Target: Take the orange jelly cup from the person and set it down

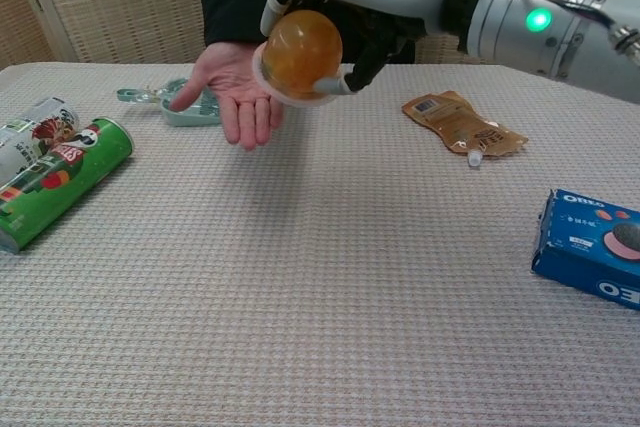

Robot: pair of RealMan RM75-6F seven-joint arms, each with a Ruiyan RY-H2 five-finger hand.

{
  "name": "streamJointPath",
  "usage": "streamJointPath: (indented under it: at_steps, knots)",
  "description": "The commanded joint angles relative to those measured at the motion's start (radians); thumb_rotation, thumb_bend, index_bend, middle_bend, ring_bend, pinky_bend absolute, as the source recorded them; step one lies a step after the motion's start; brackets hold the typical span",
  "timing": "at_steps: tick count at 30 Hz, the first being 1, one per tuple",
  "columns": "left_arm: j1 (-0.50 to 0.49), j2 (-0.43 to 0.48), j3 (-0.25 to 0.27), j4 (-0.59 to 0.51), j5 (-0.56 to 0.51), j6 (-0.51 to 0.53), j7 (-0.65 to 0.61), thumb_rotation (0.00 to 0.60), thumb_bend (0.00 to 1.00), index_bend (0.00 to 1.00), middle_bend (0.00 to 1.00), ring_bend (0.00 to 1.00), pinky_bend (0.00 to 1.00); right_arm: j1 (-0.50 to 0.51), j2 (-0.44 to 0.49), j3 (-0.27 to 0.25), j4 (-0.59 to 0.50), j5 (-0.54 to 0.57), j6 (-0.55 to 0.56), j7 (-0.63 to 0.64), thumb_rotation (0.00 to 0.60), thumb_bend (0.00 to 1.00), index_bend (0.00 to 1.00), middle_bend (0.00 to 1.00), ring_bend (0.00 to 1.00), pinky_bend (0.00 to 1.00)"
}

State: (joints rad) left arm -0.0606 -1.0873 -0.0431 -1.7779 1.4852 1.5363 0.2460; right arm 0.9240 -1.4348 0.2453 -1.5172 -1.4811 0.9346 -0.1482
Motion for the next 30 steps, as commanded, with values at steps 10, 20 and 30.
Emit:
streamJointPath:
  at_steps: [10,20,30]
  knots:
    - [-0.022,-0.013,-0.006,-0.013,0.005,-0.026,0.024,0.6,0.22,0.16,0.05,0.1,0.22,-0.151,0.157,-0.092,0.007,0.083,0.036,0.038,0.6,0.59,0.51,0.41,0.38,0.74]
    - [-0.034,-0.024,-0.003,-0.029,0.017,-0.039,0.059,0.6,0.22,0.16,0.05,0.1,0.22,-0.113,-0.004,-0.104,0.267,0.201,-0.136,0.096,0.6,0.58,0.51,0.35,0.38,0.72]
    - [-0.03,-0.02,-0.001,-0.029,0.004,-0.039,0.063,0.6,0.22,0.16,0.05,0.1,0.22,-0.066,-0.107,-0.108,0.425,0.219,-0.247,0.138,0.6,0.55,0.23,0.23,0.23,0.45]
